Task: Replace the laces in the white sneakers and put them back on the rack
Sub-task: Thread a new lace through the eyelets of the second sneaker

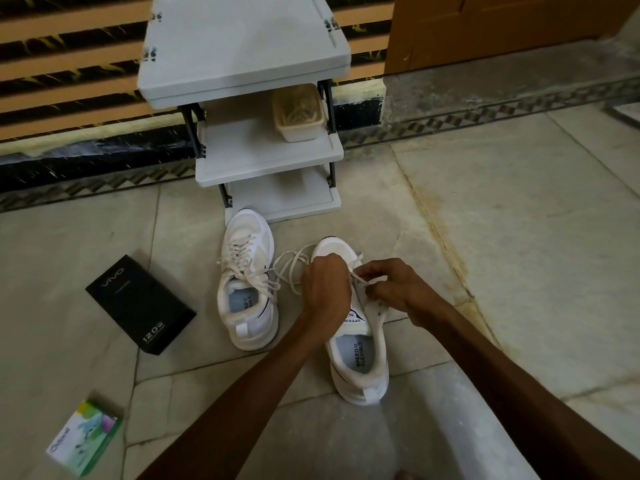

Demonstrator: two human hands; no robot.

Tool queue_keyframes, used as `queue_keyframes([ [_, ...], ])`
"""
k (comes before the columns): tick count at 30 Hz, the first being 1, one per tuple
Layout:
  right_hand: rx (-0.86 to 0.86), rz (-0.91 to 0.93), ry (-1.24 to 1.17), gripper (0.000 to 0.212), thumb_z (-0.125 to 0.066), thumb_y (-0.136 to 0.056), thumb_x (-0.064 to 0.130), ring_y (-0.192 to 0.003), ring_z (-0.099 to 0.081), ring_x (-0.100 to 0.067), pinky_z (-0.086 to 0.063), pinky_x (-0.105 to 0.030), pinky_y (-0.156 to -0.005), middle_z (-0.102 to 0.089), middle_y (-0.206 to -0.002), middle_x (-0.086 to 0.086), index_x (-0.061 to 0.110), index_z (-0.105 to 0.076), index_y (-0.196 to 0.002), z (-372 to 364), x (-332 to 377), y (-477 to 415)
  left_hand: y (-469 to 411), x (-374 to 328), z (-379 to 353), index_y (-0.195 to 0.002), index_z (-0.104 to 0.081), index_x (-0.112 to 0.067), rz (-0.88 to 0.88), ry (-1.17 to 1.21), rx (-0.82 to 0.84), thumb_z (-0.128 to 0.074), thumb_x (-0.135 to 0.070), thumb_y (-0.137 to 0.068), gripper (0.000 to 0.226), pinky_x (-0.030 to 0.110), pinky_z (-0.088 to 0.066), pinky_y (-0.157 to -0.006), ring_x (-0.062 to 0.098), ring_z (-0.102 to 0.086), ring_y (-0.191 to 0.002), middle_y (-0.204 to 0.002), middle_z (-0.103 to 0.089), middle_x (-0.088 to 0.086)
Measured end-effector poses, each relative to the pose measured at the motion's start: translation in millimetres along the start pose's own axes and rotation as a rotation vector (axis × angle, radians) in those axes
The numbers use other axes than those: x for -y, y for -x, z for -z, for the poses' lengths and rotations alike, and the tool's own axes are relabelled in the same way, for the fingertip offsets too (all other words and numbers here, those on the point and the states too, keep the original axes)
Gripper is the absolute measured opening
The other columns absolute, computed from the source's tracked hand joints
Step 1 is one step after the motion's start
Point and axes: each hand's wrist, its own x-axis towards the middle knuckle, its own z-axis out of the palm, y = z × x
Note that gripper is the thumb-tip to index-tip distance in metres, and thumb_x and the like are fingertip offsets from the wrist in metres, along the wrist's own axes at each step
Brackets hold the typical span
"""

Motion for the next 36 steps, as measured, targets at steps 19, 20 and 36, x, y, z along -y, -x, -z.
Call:
queue_keyframes([
  [19,0.021,-0.053,-0.123,0.041,-0.056,-0.078,-0.005,-0.090,-0.066,-0.022,-0.056,-0.035,-0.074,-0.071,-0.104,-0.005,0.014,-0.072,-0.111,3,-1,2,0,-4,9,-0.133,-0.036,-0.010,-0.067,0.065,0.062,-0.062,-0.006,-0.086,0.054,0.036,-0.053,-0.074,0.029,-0.064,-0.095,-0.105,-0.064,0.014],
  [20,0.020,-0.054,-0.122,0.041,-0.056,-0.078,-0.005,-0.092,-0.066,-0.024,-0.057,-0.036,-0.076,-0.071,-0.104,-0.005,0.015,-0.072,-0.111,3,-2,2,0,-4,10,-0.134,-0.034,-0.010,-0.096,0.054,0.080,-0.061,-0.005,-0.086,0.055,0.035,-0.052,-0.071,0.028,-0.064,-0.092,-0.104,-0.064,0.015],
  [36,0.073,-0.050,-0.233,0.042,-0.054,-0.078,-0.008,-0.100,-0.066,-0.027,-0.056,-0.044,-0.089,-0.071,-0.105,-0.009,0.014,-0.072,-0.109,7,-5,8,-5,-15,6,-0.143,-0.023,-0.006,-0.387,-0.303,0.164,-0.055,-0.006,-0.093,0.060,0.031,-0.051,-0.071,0.025,-0.066,-0.094,-0.106,-0.066,0.015],
])
